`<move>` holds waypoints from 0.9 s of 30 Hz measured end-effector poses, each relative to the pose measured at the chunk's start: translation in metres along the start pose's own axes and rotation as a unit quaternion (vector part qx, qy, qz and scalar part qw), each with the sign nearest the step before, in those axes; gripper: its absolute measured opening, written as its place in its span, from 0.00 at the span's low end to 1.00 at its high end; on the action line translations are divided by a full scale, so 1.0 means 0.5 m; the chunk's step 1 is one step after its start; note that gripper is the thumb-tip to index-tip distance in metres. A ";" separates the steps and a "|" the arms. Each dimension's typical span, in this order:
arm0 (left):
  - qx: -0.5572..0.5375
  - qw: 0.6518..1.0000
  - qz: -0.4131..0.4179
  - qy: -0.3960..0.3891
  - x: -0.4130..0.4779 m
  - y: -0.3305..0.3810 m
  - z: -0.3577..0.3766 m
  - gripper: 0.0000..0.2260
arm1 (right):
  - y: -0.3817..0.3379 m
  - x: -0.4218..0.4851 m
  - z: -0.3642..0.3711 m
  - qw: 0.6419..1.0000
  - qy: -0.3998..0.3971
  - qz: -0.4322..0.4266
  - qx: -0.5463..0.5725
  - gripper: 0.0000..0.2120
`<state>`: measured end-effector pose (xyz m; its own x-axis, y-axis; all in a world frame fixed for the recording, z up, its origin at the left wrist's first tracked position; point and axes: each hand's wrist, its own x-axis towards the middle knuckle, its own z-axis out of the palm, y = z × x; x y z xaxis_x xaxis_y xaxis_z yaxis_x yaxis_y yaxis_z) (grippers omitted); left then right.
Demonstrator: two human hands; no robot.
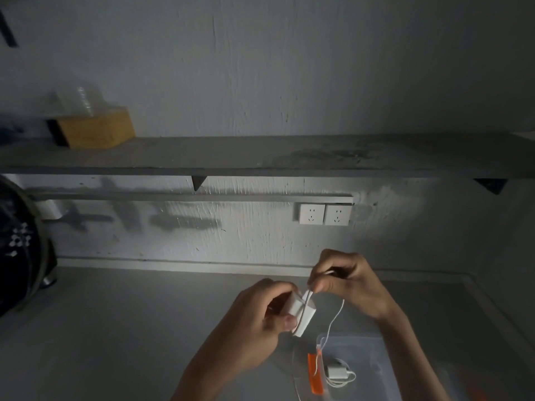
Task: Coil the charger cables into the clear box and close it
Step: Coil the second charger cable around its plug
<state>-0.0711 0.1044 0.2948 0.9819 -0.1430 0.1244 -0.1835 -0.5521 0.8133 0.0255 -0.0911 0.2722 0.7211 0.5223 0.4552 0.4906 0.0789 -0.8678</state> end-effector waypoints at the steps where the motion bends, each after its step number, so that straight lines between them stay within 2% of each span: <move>1: 0.012 1.000 0.005 -0.007 0.000 0.002 -0.003 0.12 | 0.000 0.003 -0.002 1.000 -0.001 0.005 0.029 0.05; 4: 0.061 0.998 0.013 -0.029 0.006 0.010 -0.011 0.10 | 0.004 0.011 0.002 0.997 0.003 0.025 0.075 0.06; 8: 0.004 0.998 -0.001 -0.068 0.012 0.016 -0.003 0.14 | 0.046 -0.015 0.040 0.989 0.010 0.059 0.138 0.12; 10: -0.076 0.996 -0.020 -0.047 0.015 0.006 -0.001 0.16 | 0.084 -0.045 0.084 0.978 0.075 0.126 0.145 0.18; 12: -0.199 0.979 -0.052 -0.018 0.027 -0.011 -0.007 0.14 | 0.119 -0.086 0.137 0.964 0.156 0.173 0.131 0.20; 13: -0.259 0.963 -0.069 0.007 0.038 -0.021 -0.009 0.12 | 0.129 -0.111 0.160 0.962 0.174 0.182 0.103 0.18; 15: -0.329 0.935 -0.103 0.081 0.066 -0.046 -0.016 0.08 | 0.131 -0.160 0.196 0.968 0.154 0.192 -0.041 0.11; 18: -0.284 0.932 -0.151 0.169 0.095 -0.085 -0.003 0.05 | 0.068 -0.188 0.198 0.956 0.103 0.140 -0.235 0.08; 20: -0.239 0.939 -0.169 0.180 0.093 -0.103 0.023 0.04 | 0.011 -0.165 0.169 0.934 0.068 0.071 -0.344 0.09; 23: -0.239 0.947 -0.154 0.151 0.073 -0.108 0.057 0.05 | -0.061 -0.119 0.116 0.872 0.047 -0.042 -0.485 0.10; 27: -0.126 0.987 -0.071 0.077 0.039 -0.070 0.081 0.09 | -0.103 -0.064 0.046 0.854 0.039 -0.117 -0.505 0.08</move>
<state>-0.0476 0.0877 0.2458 0.9960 0.0584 0.0683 -0.0450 -0.3336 0.9416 -0.0342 -0.0926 0.2976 0.5565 0.5311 0.6389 0.7692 -0.6201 -0.1545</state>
